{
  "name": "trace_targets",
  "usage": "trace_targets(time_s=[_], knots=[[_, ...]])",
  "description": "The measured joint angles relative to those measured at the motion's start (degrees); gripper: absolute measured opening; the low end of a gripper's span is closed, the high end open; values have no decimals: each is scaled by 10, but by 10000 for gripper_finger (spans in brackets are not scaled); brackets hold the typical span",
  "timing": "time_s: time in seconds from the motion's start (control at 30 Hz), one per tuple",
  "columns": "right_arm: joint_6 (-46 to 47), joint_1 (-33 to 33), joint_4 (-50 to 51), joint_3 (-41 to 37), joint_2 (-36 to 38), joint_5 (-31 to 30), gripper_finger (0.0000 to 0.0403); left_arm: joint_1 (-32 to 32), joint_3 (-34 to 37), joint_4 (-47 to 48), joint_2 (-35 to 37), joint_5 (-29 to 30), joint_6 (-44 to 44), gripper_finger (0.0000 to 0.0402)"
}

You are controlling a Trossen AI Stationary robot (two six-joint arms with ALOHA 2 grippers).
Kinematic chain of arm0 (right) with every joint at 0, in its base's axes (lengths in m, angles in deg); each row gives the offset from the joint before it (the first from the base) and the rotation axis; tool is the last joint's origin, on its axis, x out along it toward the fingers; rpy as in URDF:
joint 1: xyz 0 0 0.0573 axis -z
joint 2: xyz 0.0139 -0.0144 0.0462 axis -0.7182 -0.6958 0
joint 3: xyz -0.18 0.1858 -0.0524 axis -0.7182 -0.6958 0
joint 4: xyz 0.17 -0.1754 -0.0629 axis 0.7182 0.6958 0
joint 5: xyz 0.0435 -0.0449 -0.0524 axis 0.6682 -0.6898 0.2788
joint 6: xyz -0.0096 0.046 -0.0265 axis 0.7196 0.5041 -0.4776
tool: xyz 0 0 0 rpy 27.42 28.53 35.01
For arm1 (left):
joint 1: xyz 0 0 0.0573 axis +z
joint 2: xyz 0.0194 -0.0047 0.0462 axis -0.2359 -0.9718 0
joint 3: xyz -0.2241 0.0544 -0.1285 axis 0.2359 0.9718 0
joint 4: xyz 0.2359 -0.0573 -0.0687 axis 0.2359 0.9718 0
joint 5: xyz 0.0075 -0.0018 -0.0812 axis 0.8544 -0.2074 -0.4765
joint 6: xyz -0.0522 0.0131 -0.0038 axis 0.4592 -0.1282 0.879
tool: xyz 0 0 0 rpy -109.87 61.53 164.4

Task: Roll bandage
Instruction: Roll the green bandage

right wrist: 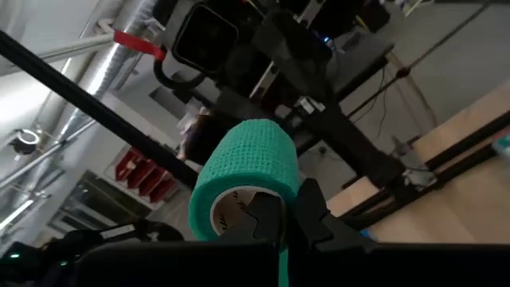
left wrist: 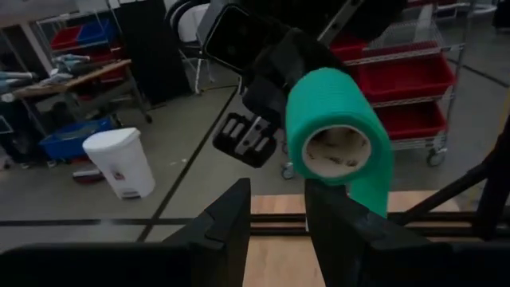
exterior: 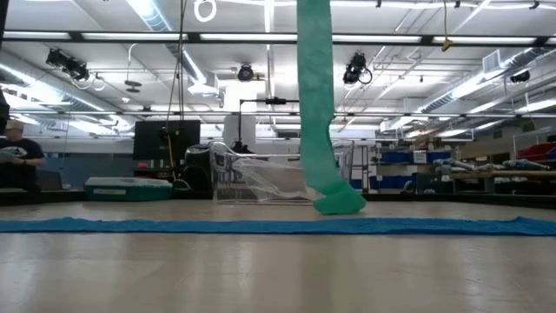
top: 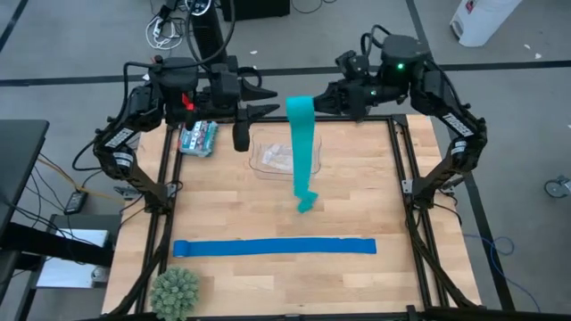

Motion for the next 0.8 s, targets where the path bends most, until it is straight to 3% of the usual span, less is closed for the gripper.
trace_targets(time_s=[0.8], knots=[[10,22,-14,-1,-26,40,0,0,0,6,0,14,-50,126]])
